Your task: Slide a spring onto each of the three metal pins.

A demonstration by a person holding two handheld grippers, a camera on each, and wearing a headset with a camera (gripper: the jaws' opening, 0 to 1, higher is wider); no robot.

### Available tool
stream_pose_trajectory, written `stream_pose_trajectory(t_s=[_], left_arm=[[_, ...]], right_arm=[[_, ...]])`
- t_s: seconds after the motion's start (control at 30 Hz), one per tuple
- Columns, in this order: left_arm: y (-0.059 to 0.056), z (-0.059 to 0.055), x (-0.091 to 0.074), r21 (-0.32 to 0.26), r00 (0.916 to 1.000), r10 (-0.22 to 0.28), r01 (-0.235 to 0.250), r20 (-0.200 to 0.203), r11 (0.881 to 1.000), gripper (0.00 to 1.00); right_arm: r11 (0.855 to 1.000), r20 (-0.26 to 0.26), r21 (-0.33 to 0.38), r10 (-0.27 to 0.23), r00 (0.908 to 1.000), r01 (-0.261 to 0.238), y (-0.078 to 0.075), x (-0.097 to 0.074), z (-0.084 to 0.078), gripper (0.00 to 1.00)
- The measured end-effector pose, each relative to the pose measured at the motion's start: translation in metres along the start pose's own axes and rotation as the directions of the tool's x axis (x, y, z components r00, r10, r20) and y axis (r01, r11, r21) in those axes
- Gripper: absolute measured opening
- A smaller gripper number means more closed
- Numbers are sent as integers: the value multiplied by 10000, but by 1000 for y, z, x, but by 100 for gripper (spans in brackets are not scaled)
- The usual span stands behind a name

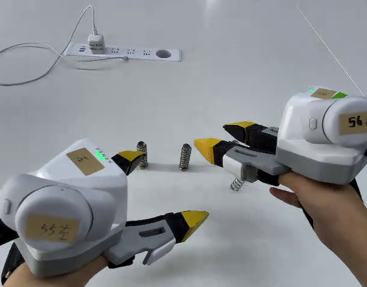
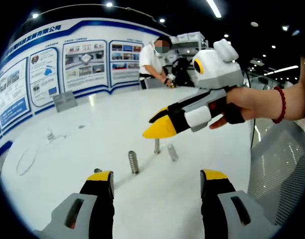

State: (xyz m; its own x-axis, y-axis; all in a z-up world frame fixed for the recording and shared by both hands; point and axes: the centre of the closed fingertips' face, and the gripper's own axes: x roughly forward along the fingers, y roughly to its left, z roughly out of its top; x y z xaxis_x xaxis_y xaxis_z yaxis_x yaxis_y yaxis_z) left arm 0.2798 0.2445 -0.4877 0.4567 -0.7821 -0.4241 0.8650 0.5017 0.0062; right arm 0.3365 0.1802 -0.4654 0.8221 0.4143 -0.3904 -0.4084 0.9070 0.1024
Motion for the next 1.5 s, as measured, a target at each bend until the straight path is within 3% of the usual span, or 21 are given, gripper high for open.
stream_pose_trajectory(t_s=[0.73,1.03,1.5], left_arm=[[-29,4,47,-36,9972,-707,706,-251,9975,52],[-40,-4,68,155,9943,-913,922,-550,9956,46],[-43,-10,102,408,9948,-736,766,-703,9962,32]], right_arm=[[9971,-181,96,-748,9970,750,-32,-46,-15,40],[9956,-475,316,-863,9951,879,-42,-62,-29,42],[9912,-644,586,-1148,9913,1186,-57,-82,-42,42]])
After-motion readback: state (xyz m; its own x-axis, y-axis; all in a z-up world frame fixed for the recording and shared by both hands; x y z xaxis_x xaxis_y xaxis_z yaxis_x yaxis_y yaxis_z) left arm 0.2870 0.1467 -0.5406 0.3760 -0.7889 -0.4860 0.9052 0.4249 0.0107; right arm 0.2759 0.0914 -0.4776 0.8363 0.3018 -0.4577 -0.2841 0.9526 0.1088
